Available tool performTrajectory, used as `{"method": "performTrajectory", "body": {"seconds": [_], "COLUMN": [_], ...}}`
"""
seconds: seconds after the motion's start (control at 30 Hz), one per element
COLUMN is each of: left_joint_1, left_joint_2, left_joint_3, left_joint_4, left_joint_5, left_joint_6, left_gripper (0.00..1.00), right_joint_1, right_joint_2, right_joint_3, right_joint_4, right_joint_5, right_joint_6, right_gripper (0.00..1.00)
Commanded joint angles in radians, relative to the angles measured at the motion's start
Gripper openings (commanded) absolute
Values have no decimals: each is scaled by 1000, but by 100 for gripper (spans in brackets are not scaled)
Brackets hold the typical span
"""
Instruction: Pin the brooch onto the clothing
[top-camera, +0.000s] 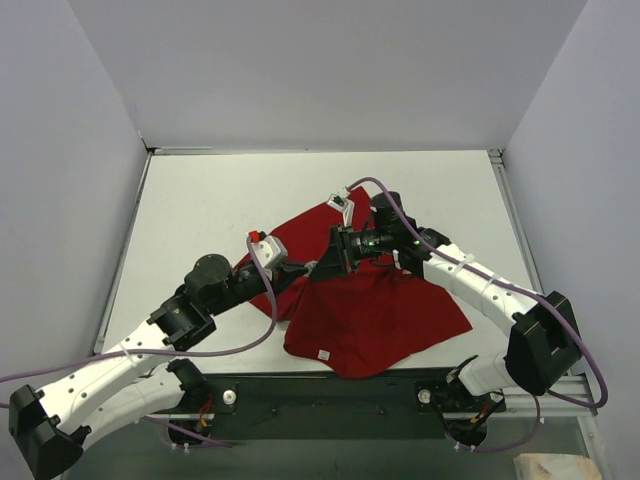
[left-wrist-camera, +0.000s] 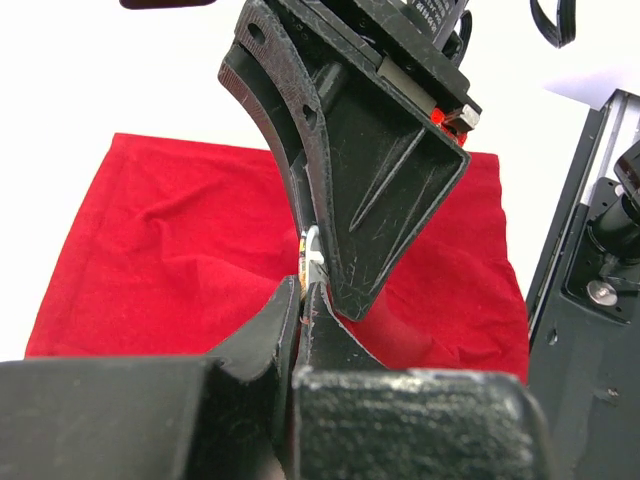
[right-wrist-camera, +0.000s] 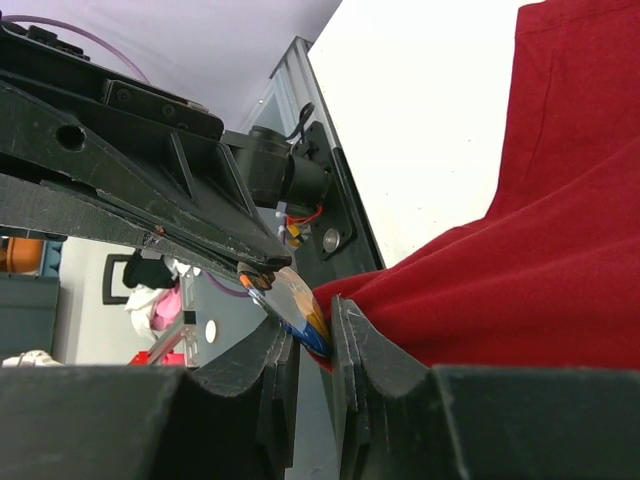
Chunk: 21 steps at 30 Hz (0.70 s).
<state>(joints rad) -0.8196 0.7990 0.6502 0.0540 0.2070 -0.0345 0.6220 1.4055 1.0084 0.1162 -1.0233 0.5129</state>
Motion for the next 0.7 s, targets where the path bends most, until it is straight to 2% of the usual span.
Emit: {"method": "performTrajectory", "body": {"seconds": [0.0,0.37,0.67], "left_joint_1": [-41,-41,-41], "left_joint_2": [-73,-113,-147], "left_joint_3": [-7,-47,-76], "left_joint_4": [61,81,73], "left_joint_5": [111,39,-93], "left_joint_6": [54,39,-15], "left_gripper": [0,0,0], "right_joint_1": [-61,-70,-76], "right_joint_2": [24,13,-33], "right_joint_3": [29,7,-54], "right_joint_4": [56,94,203], "right_joint_5": [132,124,100], "right_joint_6": [81,93,114], "right_gripper": [0,0,0]}}
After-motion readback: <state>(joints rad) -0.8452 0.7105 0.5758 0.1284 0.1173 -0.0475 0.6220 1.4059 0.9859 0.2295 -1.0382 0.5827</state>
